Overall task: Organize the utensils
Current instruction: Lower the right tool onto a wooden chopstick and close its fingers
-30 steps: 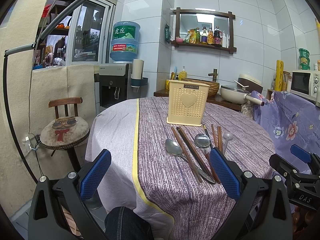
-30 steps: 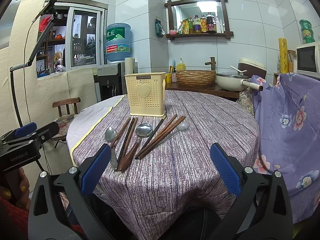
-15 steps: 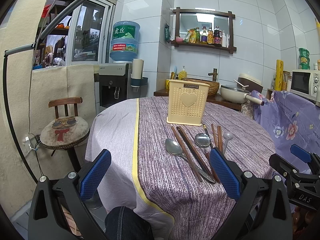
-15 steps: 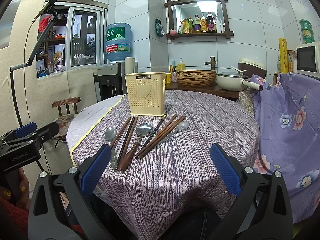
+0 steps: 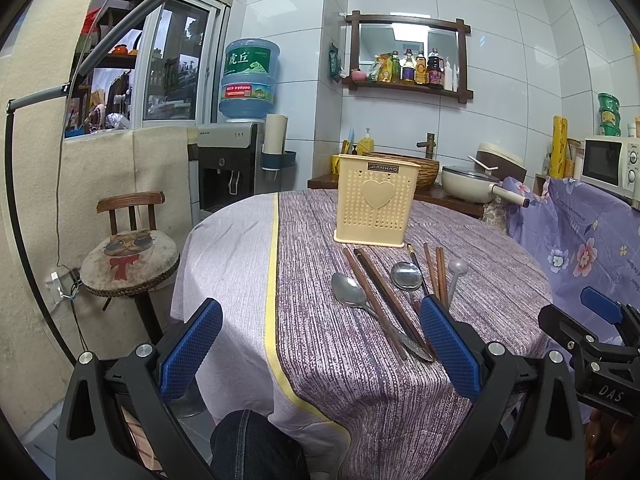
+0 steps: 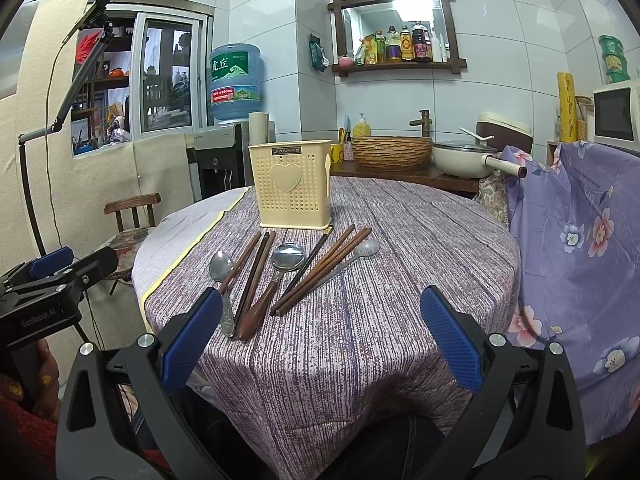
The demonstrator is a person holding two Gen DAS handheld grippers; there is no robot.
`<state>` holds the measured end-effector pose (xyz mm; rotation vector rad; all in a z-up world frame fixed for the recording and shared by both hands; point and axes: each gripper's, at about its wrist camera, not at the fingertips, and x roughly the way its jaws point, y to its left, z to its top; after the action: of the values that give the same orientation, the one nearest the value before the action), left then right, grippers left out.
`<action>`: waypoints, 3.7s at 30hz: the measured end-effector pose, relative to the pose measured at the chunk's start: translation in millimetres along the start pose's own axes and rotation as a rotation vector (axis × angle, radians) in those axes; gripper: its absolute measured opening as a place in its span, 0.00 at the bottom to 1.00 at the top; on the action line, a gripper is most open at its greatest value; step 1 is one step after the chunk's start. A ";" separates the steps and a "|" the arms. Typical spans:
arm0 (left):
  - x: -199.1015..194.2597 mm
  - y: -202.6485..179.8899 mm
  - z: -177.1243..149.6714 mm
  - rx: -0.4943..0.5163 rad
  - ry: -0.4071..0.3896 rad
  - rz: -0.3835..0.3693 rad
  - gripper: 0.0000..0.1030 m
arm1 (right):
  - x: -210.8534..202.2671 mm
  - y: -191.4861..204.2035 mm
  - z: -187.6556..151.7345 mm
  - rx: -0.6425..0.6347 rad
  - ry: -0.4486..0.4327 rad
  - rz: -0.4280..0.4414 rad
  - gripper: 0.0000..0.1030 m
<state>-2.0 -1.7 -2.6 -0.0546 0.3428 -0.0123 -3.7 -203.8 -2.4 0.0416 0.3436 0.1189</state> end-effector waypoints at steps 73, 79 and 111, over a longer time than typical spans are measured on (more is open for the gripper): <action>156.8 22.6 53.7 -0.009 0.386 -0.066 0.74 | 286.7 -70.2 61.2 -0.274 0.624 0.073 0.50; 172.4 13.3 57.9 0.037 0.437 -0.043 0.74 | 286.0 -84.2 55.7 -0.069 0.646 0.012 0.68; 272.1 -42.1 55.1 0.146 0.724 -0.028 0.20 | 288.0 -65.2 58.5 0.012 0.632 -0.078 0.42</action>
<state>272.7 -46.7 -39.7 0.0943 1.0639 -0.0858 292.4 -234.2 -47.3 0.0013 0.9766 0.0497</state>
